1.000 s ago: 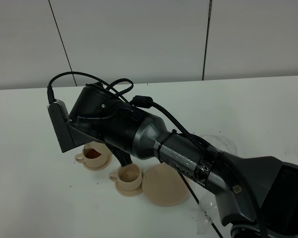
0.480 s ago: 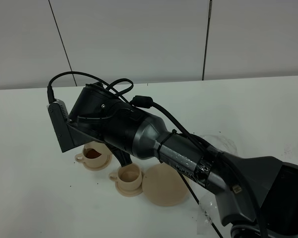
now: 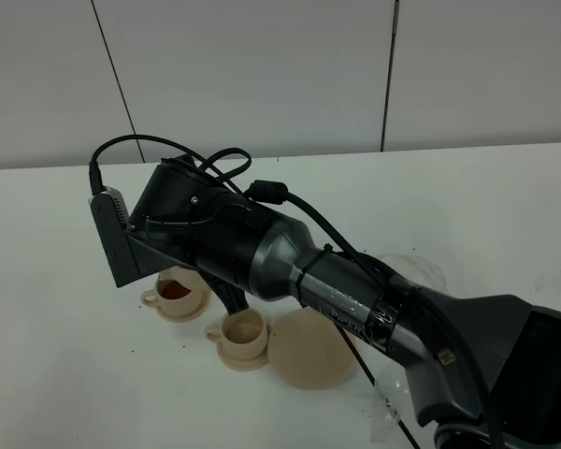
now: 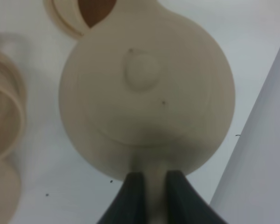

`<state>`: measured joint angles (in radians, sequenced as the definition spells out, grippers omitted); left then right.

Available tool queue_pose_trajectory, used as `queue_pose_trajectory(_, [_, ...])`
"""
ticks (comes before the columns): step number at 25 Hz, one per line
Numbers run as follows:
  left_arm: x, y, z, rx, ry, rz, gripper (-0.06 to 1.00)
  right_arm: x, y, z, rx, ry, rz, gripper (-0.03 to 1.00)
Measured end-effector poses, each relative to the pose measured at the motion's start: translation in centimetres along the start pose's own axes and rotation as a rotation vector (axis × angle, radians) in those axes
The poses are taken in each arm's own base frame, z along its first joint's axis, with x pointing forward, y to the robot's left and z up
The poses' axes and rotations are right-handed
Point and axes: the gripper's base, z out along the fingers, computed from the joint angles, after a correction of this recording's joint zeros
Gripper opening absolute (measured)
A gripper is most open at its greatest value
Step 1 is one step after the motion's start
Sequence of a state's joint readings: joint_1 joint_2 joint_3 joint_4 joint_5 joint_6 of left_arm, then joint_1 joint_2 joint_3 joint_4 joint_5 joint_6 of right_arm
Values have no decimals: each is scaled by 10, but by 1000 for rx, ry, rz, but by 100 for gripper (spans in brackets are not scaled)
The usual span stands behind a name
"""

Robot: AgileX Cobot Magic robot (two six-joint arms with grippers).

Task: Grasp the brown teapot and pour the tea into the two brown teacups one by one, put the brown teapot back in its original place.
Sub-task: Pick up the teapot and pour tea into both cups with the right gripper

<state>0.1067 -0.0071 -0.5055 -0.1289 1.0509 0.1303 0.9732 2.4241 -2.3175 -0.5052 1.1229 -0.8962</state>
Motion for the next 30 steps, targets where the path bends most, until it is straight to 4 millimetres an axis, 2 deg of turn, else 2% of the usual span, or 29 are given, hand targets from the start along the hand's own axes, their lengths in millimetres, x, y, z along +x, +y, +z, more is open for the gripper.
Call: queue_pose_trajectory(30, [0,0,0,0,0,0,24,0,0,0,2,1,14,10])
